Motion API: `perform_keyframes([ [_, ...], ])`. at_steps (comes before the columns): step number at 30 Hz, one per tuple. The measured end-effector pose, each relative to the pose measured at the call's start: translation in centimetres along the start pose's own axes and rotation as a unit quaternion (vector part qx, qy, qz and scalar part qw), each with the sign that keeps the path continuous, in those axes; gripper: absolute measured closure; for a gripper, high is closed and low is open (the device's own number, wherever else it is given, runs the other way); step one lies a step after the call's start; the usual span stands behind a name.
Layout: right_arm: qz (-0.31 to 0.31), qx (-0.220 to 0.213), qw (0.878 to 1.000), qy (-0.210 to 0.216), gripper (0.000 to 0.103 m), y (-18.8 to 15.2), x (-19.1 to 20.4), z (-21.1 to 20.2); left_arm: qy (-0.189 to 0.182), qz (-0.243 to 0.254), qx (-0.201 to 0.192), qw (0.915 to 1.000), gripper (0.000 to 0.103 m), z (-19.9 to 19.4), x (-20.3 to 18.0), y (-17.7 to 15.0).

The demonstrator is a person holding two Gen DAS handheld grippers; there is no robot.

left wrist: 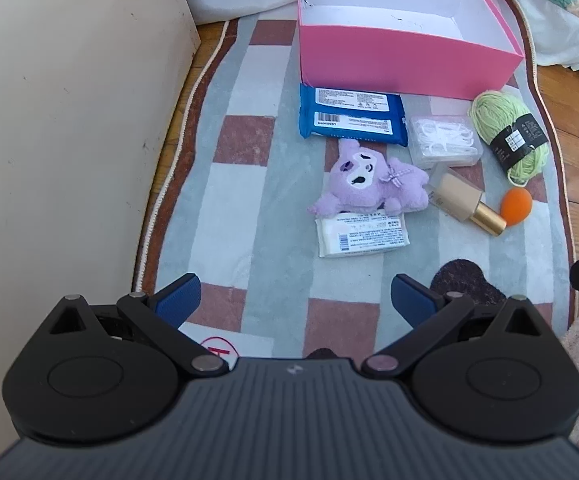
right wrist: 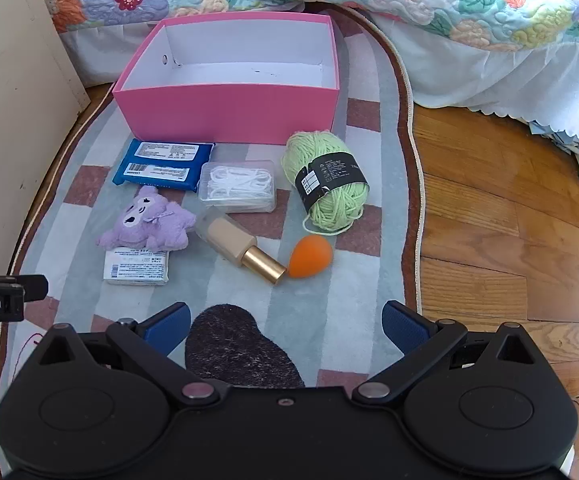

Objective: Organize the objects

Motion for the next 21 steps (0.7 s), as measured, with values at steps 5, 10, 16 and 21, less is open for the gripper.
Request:
perform_keyframes([
  [5,0.002,0.001,1.000,0.004,0.000,-0.2,-0.2,-0.1,-0.011,0.001,0.004,0.9999,0.000,0.2,-0.7,0.1],
  [10,0.002,-0.005,1.000,0.010,0.000,-0.1,-0.1,-0.5,0.017,-0.009,-0.001,0.9998,0.000,-0.1,0.3,0.3],
  [16,0.002,-0.005,1.000,0.011,0.000,-0.1,-0.2,-0.6,0.032,-0.011,-0.003,0.9994,0.000,-0.3,0.7,0.4],
  [21,0.004,-0.006,1.000,0.012,0.000,-0.1,-0.3,-0.9,0.044,-0.008,-0.011,0.9989,0.000,-0.7,1.0,0.5],
])
Point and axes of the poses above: each gripper's, at about its wrist camera, not at the fingertips, and z roughly the way its jaws point, x to its left, y to its top, the point moved 8 cm from there along z, roughly the way its jaws point, and after that the axes turned 2 degrees about -x, right-handed, at the moved point
